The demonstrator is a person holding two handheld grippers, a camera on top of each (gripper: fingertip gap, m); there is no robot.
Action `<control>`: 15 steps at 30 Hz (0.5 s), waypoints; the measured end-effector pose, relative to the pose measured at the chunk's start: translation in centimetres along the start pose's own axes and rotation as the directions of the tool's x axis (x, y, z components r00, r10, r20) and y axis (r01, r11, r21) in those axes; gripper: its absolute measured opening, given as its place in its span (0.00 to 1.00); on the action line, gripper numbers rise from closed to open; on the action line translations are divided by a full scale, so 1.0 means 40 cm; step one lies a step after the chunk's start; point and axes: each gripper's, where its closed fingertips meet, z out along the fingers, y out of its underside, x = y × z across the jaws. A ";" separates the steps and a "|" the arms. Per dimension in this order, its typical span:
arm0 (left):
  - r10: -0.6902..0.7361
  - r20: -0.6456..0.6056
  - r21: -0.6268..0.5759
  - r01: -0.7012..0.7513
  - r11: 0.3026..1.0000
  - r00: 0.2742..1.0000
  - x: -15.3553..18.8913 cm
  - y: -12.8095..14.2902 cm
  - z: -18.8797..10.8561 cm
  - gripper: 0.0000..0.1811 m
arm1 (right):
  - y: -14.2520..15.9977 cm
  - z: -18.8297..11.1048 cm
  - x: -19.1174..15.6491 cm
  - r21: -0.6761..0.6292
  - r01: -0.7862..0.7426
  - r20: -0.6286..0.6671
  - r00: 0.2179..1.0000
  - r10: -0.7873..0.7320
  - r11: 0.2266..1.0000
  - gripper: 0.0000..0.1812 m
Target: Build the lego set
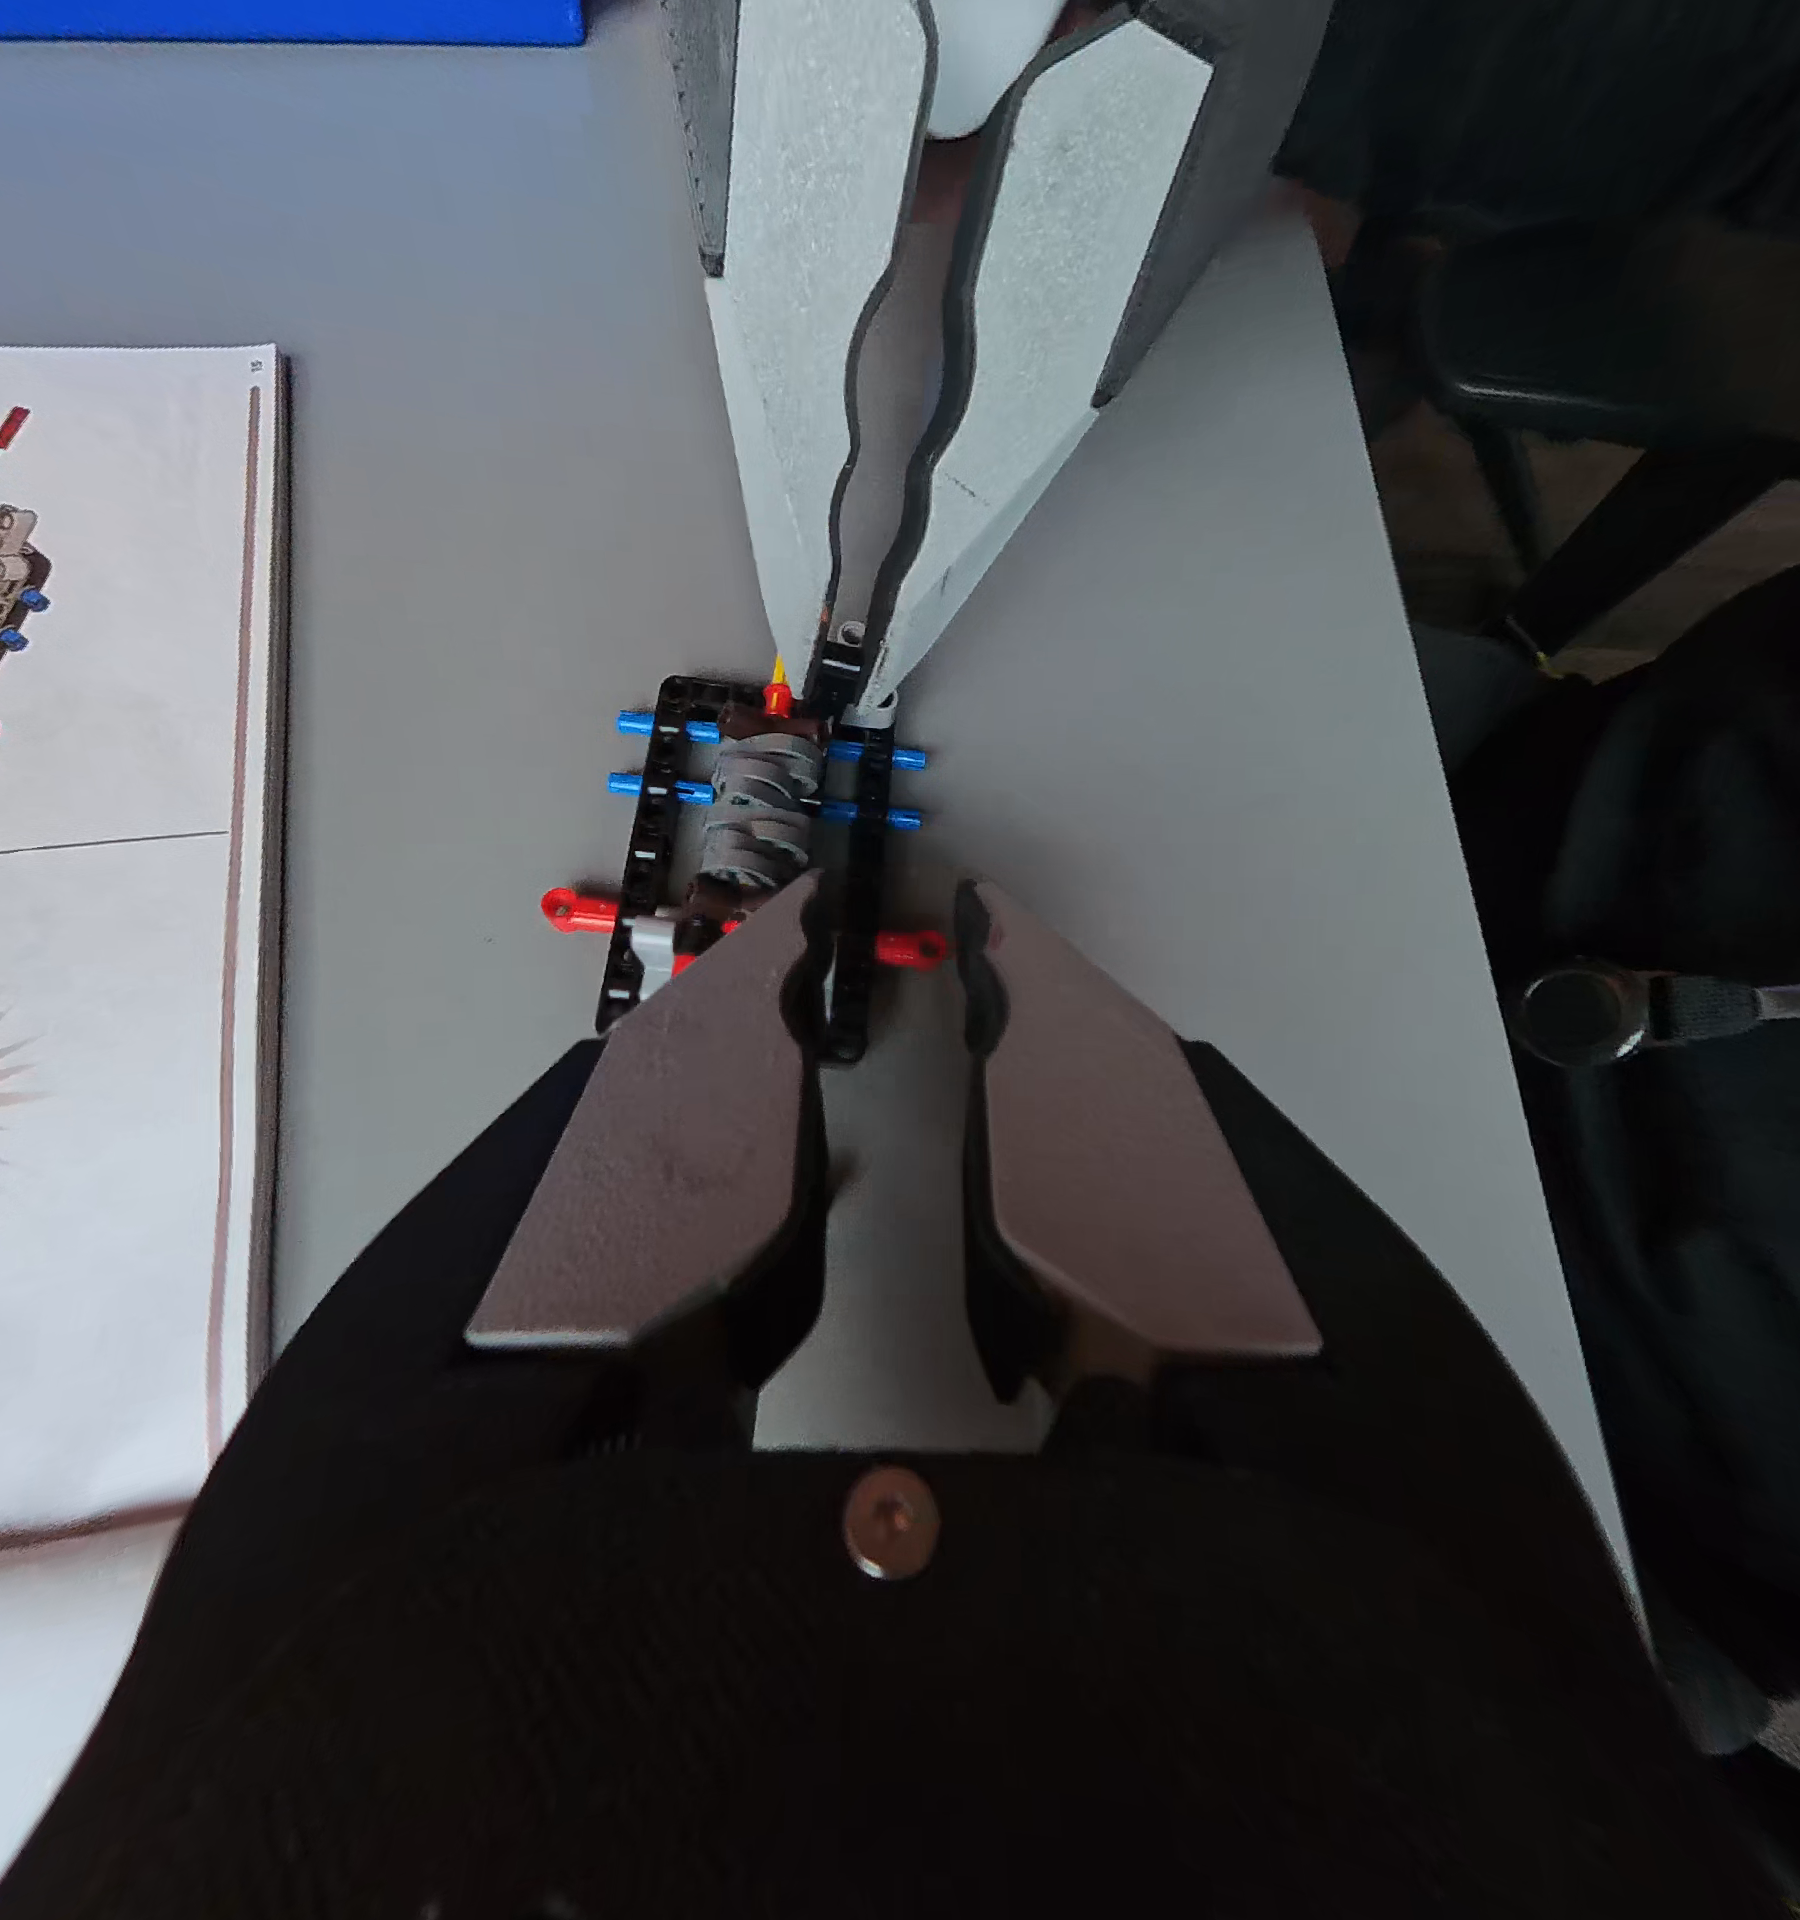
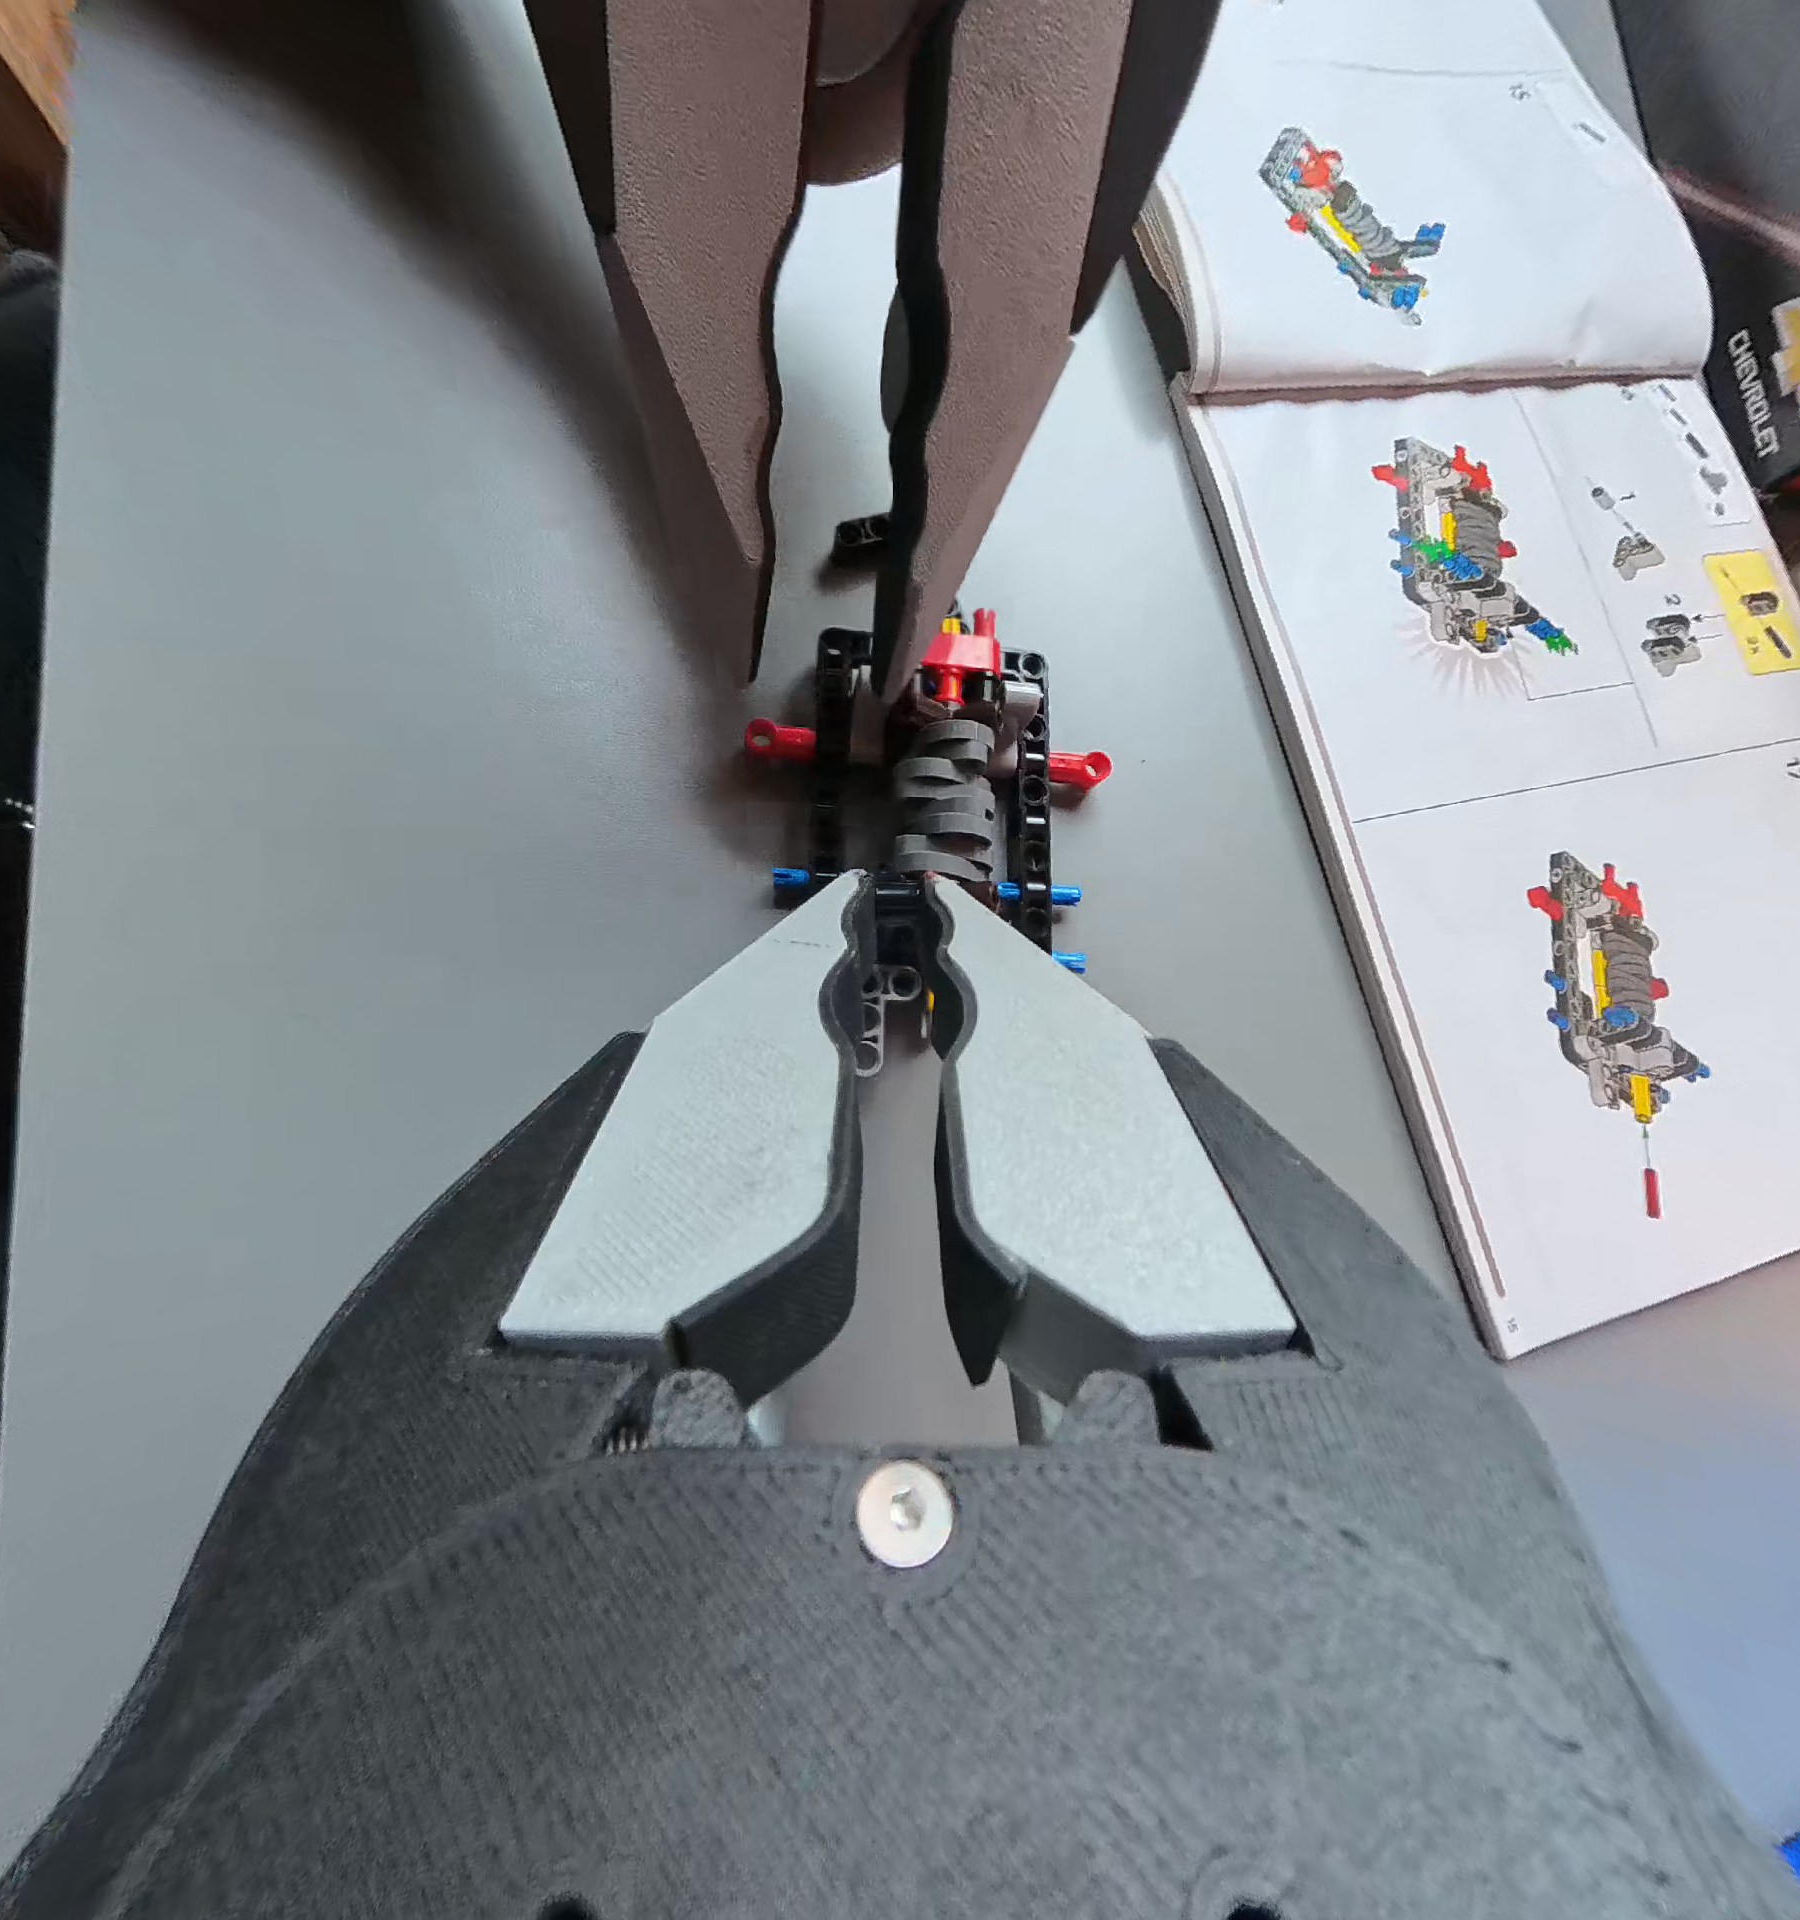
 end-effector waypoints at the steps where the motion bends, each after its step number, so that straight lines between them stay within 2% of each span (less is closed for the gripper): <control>1: 0.005 0.019 0.001 -0.005 1.000 1.000 0.004 0.003 -0.005 0.11 | -0.001 0.001 -0.003 0.007 -0.002 0.000 1.000 0.002 1.000 0.02; 6: 0.025 0.117 0.007 -0.026 1.000 0.993 0.003 0.024 -0.024 0.12 | -0.002 0.003 -0.007 0.017 -0.023 -0.006 1.000 0.023 1.000 0.02; 10: -0.024 0.101 0.102 0.014 0.995 0.995 0.038 0.016 -0.020 0.12 | -0.004 -0.001 -0.008 0.015 0.005 -0.047 0.999 -0.004 1.000 0.02; 15: 0.021 0.176 0.177 -0.052 0.983 0.984 0.041 0.001 -0.021 0.12 | -0.001 -0.001 -0.014 0.002 0.044 -0.080 0.996 -0.043 0.999 0.02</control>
